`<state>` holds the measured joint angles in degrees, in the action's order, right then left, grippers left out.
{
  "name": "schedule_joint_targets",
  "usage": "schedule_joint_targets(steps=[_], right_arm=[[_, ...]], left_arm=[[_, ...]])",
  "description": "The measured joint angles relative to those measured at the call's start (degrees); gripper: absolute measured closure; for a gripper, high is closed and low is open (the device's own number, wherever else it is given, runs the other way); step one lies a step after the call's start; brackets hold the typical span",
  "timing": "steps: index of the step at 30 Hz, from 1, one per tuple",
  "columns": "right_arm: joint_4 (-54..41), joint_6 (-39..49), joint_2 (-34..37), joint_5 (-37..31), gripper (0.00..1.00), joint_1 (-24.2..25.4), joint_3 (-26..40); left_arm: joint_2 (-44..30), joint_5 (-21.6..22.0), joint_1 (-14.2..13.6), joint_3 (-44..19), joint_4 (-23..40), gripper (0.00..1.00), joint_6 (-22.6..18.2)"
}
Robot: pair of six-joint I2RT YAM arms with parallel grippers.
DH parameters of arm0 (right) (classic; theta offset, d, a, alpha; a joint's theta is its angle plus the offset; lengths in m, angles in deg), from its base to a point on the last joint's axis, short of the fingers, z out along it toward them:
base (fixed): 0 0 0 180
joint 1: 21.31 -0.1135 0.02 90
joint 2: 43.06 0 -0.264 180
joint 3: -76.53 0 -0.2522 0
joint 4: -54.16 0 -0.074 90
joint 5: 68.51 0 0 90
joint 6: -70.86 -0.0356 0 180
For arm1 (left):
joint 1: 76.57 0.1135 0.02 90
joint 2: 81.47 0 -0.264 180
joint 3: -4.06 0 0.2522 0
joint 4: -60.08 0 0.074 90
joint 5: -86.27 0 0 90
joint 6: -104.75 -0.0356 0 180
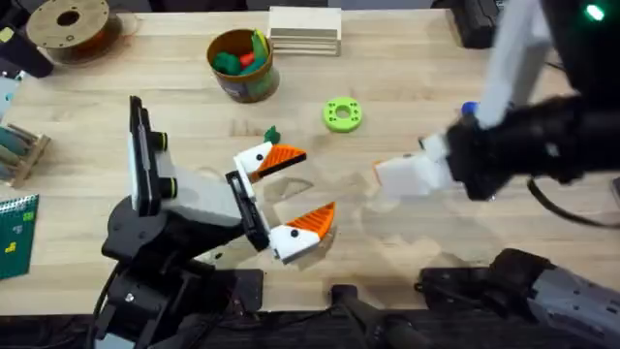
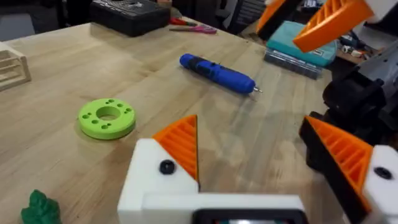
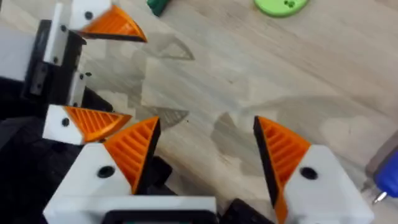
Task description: Pick up the gripper from the table and insert it into the empty holder that is missing its gripper. Then pick up a screw, insert it into the mounting hole, and use the screwdriver to tighten it. Finally, clean up the table by picking up the vegetable and placing it into the bucket.
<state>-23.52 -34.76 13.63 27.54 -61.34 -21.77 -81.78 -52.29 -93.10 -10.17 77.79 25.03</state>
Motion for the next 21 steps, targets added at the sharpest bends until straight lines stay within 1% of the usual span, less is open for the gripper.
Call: schedule_joint_targets(steps=[1,2,6,9,13,14,15,16,17,19,20,21], right_arm=[[0.0,-0.6,-1.5,0.2,0.103,0.4,-1.2],[0.4,-1.3,-5.6,1.8,0.104,1.2,-4.3],[1.5,-1.1,-9.9,6.0,0.103,1.5,-5.9],[1.7,-1.0,-11.5,8.9,0.102,1.5,-5.9],[1.8,0.4,-11.6,13.2,0.098,1.5,-6.0],[1.8,0.8,-11.6,14.0,0.098,1.5,-6.0],[1.7,1.0,-11.6,14.6,0.098,1.5,-6.1],[1.8,1.4,-11.6,15.9,0.098,1.5,-6.1],[1.8,1.5,-11.6,16.2,0.098,1.5,-6.1],[1.8,1.8,-11.6,16.4,0.098,1.5,-6.2],[1.7,2.0,-11.6,16.5,0.098,1.5,-6.2],[1.8,2.2,-11.6,16.5,0.098,1.5,-6.2]], left_arm=[[0.0,0.0,0.0,0.0,0.0,0.014,0.0],[0.0,0.0,0.0,0.0,0.0,0.014,0.0],[0.0,0.0,0.0,0.0,0.0,0.014,0.0],[0.0,0.0,0.0,0.0,0.0,0.014,0.0],[0.0,0.0,0.0,0.0,0.0,0.015,0.0],[0.0,0.0,0.0,0.0,0.0,0.070,0.0],[0.0,0.0,0.0,0.0,0.0,0.146,0.0],[0.0,0.0,0.0,0.0,0.0,0.461,-0.1],[0.0,0.0,0.0,0.0,0.0,0.630,-0.2],[0.0,0.0,0.0,0.0,0.0,0.927,-0.2],[0.0,0.0,0.0,0.0,0.0,0.981,-0.4],[0.0,0.0,0.0,0.0,0.0,0.989,-0.4]])
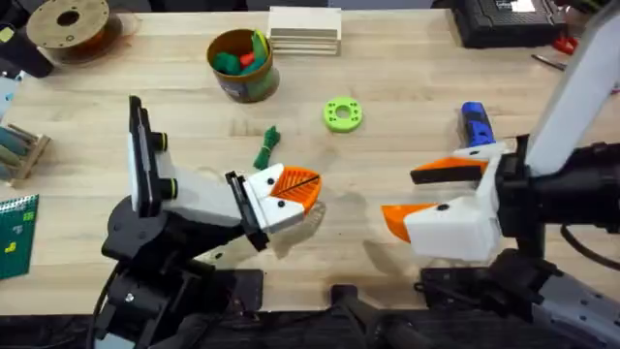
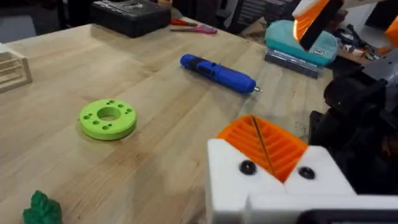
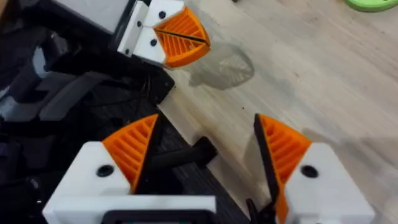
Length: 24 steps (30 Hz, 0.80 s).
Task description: Pick up the gripper from the table and insert it into the empty holder that is missing its gripper. Then pick up a screw, insert it into the mounting hole, and use the screwdriver to tighten it. Finally, clean up the table by picking up the vegetable and placing it into the bucket.
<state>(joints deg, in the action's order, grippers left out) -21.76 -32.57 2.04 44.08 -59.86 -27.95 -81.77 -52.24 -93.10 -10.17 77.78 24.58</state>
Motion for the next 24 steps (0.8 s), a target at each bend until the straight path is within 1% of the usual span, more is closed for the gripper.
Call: schedule_joint_targets(steps=[4,9,11,13,15,18,22,24], right_arm=[[0.2,0.3,0.0,-0.9,0.098,0.0,0.0],[0.1,0.5,0.1,-5.1,0.099,0.1,0.0],[-0.4,0.6,0.6,-7.0,0.098,0.7,0.0],[-1.6,0.7,1.6,-9.3,0.096,2.6,0.0],[-2.6,1.2,3.2,-12.0,0.096,5.8,0.0],[-2.6,4.1,6.3,-14.6,0.096,12.9,0.0],[0.2,8.8,12.5,-16.2,0.096,24.9,0.0],[3.1,11.5,16.6,-16.8,0.096,31.6,0.0]], left_arm=[[0.0,0.0,0.0,0.0,0.0,0.989,0.0],[0.0,0.0,0.0,0.0,0.0,0.990,0.0],[0.0,0.0,0.0,0.0,0.0,0.990,0.0],[0.0,0.0,0.0,0.0,0.0,0.990,0.0],[0.0,0.0,0.0,0.0,0.0,0.990,0.0],[0.0,0.0,0.0,0.0,0.0,0.990,0.0],[0.0,0.0,0.0,0.0,0.0,0.990,0.0],[0.0,0.0,0.0,0.0,0.0,0.990,0.0]])
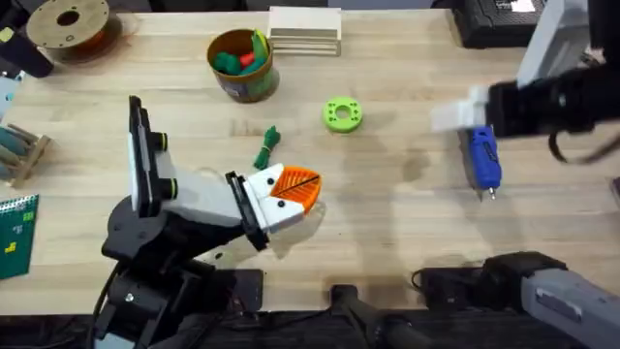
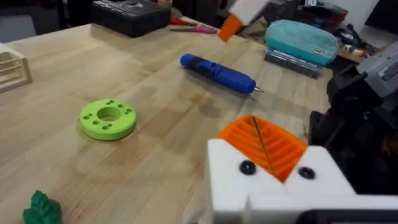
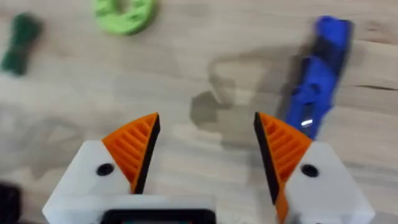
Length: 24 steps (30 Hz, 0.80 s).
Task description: Pick up the gripper from the table and insert it into the empty holder that is missing its gripper. Then pick up a screw, insert it into the mounting hole, and use the screwdriver to tighten it. Finally, clean up the table by picking up the vegetable and placing it into the bucket.
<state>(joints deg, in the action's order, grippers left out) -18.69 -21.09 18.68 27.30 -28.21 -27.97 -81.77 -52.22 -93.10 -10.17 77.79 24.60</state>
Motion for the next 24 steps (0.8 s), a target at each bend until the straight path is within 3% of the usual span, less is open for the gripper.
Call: schedule_joint_targets(steps=[3,8,16,24], right_arm=[[5.1,3.9,6.9,-0.5,0.096,9.0,0.0],[9.7,9.8,15.7,-1.2,0.096,17.8,0.0],[13.4,24.0,24.5,-1.5,0.095,20.2,0.0],[16.3,29.1,31.8,-4.0,0.093,20.2,0.0]], left_arm=[[0.0,0.0,0.0,0.0,0.0,0.990,0.0],[0.0,0.0,0.0,0.0,0.0,0.990,0.0],[0.0,0.0,0.0,0.0,0.0,0.990,0.0],[0.0,0.0,0.0,0.0,0.0,0.990,0.0]])
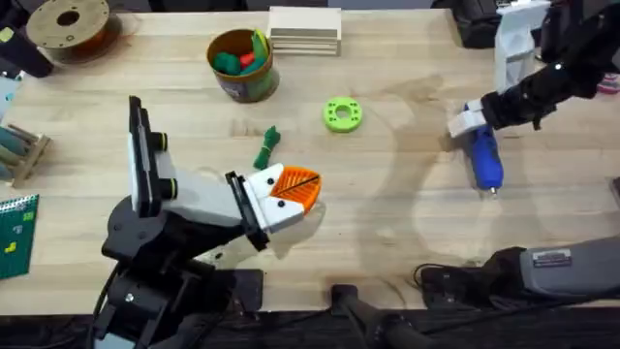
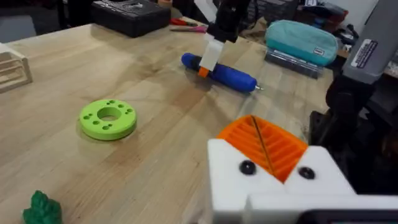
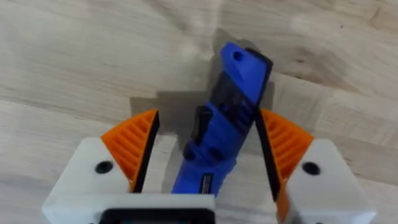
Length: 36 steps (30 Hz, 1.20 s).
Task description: Pick up the gripper from the table and insert it into the empty holder that is missing its gripper. Then pick up a screw, insert it into the mounting hole, and use the screwdriver to tighten it. Finally, clean up the table by picking up the vegetable and placing it into the bucket.
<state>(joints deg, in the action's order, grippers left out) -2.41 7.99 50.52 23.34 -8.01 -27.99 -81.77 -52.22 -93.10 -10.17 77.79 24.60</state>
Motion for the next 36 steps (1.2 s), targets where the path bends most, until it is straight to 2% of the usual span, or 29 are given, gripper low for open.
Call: schedule_joint_targets(steps=[8,10,12,15,16,18,21,30,36], right_arm=[[2.1,-0.1,4.5,-0.6,0.089,0.9,0.0],[2.5,-0.3,4.5,-0.4,0.142,1.2,0.0],[2.8,-0.3,4.5,-0.4,0.247,1.2,0.0],[3.6,-0.4,4.5,-0.2,0.562,1.3,0.0],[3.8,-0.6,4.5,0.0,0.637,1.3,0.0],[4.1,-0.5,4.6,0.0,0.744,1.3,0.0],[4.3,-0.6,4.6,0.0,0.962,1.3,0.0],[4.0,-1.8,2.8,0.4,0.971,1.3,0.0],[4.9,-3.6,-8.8,0.4,0.971,1.3,0.0]], left_arm=[[0.0,0.0,0.0,0.0,0.0,0.990,0.0],[0.0,0.0,0.0,0.0,0.0,0.990,0.0],[0.0,0.0,0.0,0.0,0.0,0.990,0.0],[0.0,0.0,0.0,0.0,0.0,0.990,0.0],[0.0,0.0,0.0,0.0,0.0,0.990,0.0],[0.0,0.0,0.0,0.0,0.0,0.990,0.0],[0.0,0.0,0.0,0.0,0.0,0.990,0.0],[0.0,0.0,0.0,0.0,0.0,0.990,0.0],[0.0,0.0,0.0,0.0,0.0,0.990,0.0]])
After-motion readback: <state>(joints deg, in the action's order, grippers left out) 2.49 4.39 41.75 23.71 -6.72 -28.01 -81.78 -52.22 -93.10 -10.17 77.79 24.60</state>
